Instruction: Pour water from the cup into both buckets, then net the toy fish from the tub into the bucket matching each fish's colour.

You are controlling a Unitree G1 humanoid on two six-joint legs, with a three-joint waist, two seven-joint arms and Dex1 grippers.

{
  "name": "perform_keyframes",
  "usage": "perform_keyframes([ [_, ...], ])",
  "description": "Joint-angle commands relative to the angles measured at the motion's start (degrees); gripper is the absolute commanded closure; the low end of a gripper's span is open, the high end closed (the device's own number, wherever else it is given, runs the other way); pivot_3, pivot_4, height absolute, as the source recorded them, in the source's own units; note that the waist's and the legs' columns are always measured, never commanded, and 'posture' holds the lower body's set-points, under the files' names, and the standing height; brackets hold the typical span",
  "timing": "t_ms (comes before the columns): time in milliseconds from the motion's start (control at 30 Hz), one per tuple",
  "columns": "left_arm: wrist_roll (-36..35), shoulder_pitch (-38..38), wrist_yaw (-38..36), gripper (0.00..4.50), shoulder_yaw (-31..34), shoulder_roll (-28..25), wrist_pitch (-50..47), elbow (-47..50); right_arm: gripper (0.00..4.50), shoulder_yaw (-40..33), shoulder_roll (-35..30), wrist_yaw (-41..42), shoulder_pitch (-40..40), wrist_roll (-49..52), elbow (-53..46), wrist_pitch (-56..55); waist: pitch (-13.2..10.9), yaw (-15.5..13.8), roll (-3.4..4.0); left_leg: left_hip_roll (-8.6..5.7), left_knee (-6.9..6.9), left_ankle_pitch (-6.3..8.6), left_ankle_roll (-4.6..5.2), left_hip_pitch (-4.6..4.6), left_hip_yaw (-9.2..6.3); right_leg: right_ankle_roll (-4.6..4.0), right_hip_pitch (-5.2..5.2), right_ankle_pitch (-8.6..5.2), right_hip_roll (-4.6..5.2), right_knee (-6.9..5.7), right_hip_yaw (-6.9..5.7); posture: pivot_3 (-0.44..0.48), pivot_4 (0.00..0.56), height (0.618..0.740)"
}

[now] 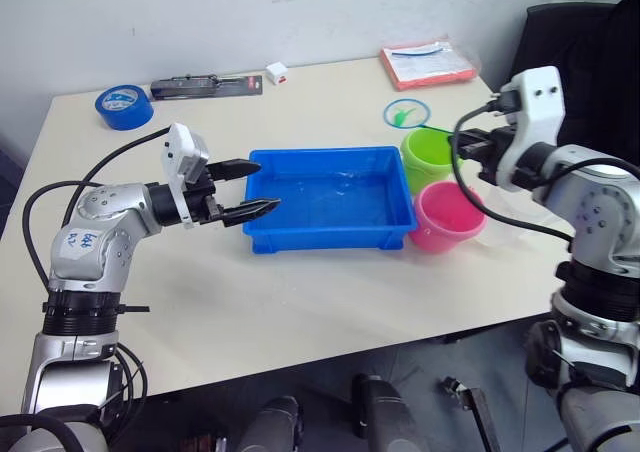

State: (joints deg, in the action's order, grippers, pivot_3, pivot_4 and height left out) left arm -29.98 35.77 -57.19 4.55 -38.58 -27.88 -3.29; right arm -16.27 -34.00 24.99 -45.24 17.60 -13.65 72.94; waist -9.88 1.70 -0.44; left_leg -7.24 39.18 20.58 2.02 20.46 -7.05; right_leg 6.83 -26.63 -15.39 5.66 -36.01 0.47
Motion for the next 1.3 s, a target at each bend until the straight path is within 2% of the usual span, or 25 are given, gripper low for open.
perform_keyframes([
  [33,0.2,0.8,-1.0,0.00,0.9,0.0,1.6,-0.4,3.72,-0.4,-4.5,-0.3,1.1,-1.6,0.6,-4.6,0.0,0.0,0.00,0.00,0.00,0.00,0.00,0.00,0.01,0.00,0.00,0.00,0.00,0.00,0.00,0.000,0.150,0.740],
  [133,0.4,0.7,-1.2,0.00,0.8,0.2,2.1,-0.5,3.72,3.6,-7.7,-0.2,3.0,-3.9,1.6,-9.0,0.0,-0.2,0.00,0.00,0.01,0.00,0.00,0.00,0.00,0.00,0.00,0.00,0.00,0.00,0.00,0.000,0.150,0.740],
  [267,0.7,0.7,-1.3,0.00,0.7,0.8,2.7,-0.8,3.72,13.0,-11.8,-0.6,5.1,-11.3,3.5,-19.8,0.0,-0.1,0.00,0.00,0.02,0.00,0.00,0.00,0.01,0.00,0.01,0.00,0.00,0.01,0.00,0.000,0.150,0.740],
  [433,0.9,0.1,-1.3,0.00,1.0,1.3,3.1,-0.3,3.72,25.0,-18.6,-0.3,7.4,-24.1,4.6,-33.8,0.0,-0.2,0.00,-0.01,0.02,0.00,0.00,0.00,0.01,0.00,0.00,0.00,0.00,0.04,-0.02,0.000,0.150,0.740],
  [633,0.6,-0.7,-1.0,0.00,1.1,1.9,3.3,0.3,3.72,34.2,-25.2,-2.3,8.4,-41.1,6.5,-47.8,0.0,-0.3,0.00,-0.01,0.04,0.00,0.00,0.00,0.03,0.00,0.00,0.00,-0.01,0.03,-0.03,0.000,0.150,0.740],
  [833,0.6,-0.9,-1.2,0.00,1.1,2.3,3.5,0.2,3.72,36.1,-28.3,-3.3,8.9,-53.5,7.7,-57.2,0.0,-0.3,0.00,-0.02,0.03,0.00,0.00,0.00,0.04,0.01,-0.01,0.00,-0.02,0.03,-0.01,0.000,0.150,0.740],
  [967,0.6,-0.8,-1.1,0.00,1.0,2.7,3.6,0.3,3.72,34.1,-28.4,-3.1,10.3,-56.4,8.3,-60.5,0.0,-0.3,0.00,-0.01,0.03,0.00,0.00,0.00,0.04,0.00,0.00,0.00,-0.04,0.04,-0.01,0.000,0.150,0.740],
  [1067,0.5,-0.8,-1.1,0.00,0.9,2.9,3.6,0.4,3.72,31.3,-26.8,-1.4,10.8,-54.7,7.5,-60.3,0.0,-0.3,0.00,0.00,0.03,0.00,0.00,0.00,0.04,0.00,0.00,0.00,-0.04,0.04,-0.01,0.000,0.150,0.740],
  [1300,0.6,-0.9,-1.8,0.00,1.0,2.4,3.5,0.5,3.72,19.2,-18.1,9.0,11.6,-39.1,0.7,-50.3,0.0,-0.3,0.00,0.03,0.03,0.00,0.00,0.00,0.02,0.00,0.02,0.00,-0.06,0.05,-0.02,0.000,0.150,0.740],
])
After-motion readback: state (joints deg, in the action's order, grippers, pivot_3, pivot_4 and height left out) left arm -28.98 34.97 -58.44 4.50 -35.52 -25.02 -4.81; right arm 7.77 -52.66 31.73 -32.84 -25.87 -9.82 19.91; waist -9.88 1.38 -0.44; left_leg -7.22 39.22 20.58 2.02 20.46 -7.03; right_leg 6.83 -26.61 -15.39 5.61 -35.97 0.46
